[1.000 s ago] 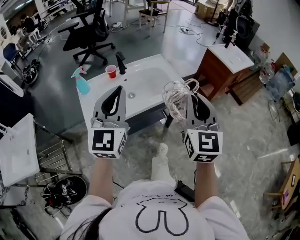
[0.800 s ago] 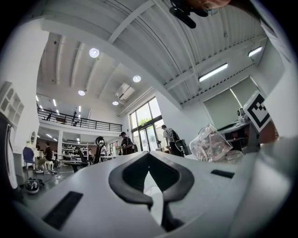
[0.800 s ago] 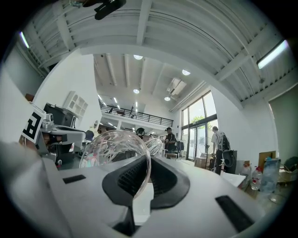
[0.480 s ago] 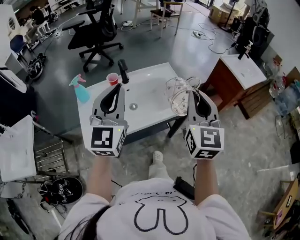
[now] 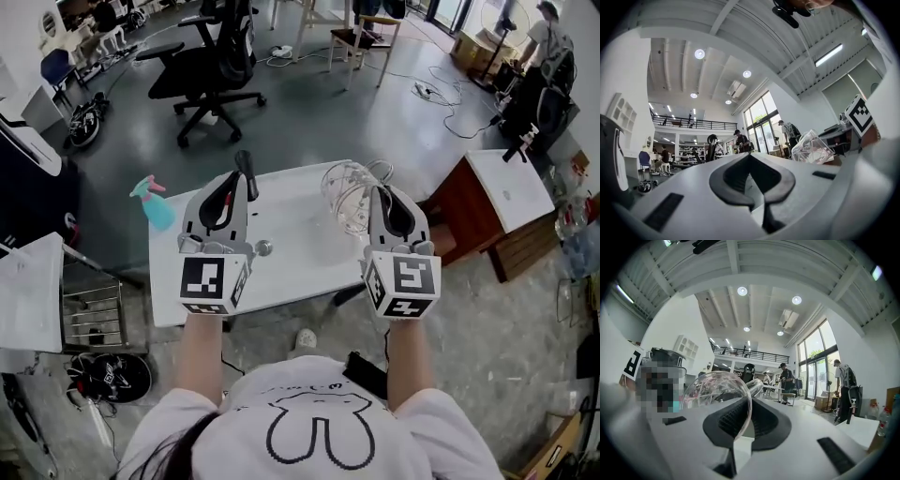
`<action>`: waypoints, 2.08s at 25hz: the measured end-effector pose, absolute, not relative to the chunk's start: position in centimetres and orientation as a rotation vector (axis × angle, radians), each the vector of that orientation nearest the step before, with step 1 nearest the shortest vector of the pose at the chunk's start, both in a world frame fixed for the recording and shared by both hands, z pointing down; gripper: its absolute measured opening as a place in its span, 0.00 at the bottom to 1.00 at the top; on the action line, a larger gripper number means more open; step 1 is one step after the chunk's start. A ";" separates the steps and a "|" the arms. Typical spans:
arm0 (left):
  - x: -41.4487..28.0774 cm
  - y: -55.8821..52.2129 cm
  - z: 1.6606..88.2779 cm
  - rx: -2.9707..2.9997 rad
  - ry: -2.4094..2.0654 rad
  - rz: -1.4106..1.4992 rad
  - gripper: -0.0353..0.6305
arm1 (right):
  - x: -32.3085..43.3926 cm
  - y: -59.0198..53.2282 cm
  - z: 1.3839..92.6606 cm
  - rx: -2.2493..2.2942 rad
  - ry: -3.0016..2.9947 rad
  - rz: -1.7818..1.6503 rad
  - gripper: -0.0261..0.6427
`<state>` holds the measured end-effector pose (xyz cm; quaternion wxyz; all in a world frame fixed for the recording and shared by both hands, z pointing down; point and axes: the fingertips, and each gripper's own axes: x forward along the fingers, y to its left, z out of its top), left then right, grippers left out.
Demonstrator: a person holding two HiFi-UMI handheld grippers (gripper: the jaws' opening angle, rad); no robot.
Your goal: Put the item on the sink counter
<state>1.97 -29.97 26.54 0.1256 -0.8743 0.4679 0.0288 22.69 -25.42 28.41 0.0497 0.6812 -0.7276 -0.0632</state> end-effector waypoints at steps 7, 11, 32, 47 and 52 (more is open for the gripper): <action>4.2 -34.7 27.5 -2.510 1.471 0.043 0.07 | 25.3 -32.5 31.2 1.968 -2.272 -0.082 0.10; 4.1 -36.6 28.3 -2.500 1.511 0.016 0.07 | 25.7 -35.6 33.7 1.932 -2.279 0.030 0.10; 3.0 -43.5 33.5 -2.551 1.592 -0.123 0.07 | 23.7 -47.1 47.0 1.694 -2.135 0.612 0.10; 0.8 -48.0 34.5 -2.594 1.577 -0.138 0.07 | 20.9 -52.1 55.9 1.557 -1.810 0.817 0.10; 0.1 -48.6 35.1 -2.597 1.570 -0.150 0.07 | 20.4 -52.6 57.6 1.539 -1.747 0.869 0.10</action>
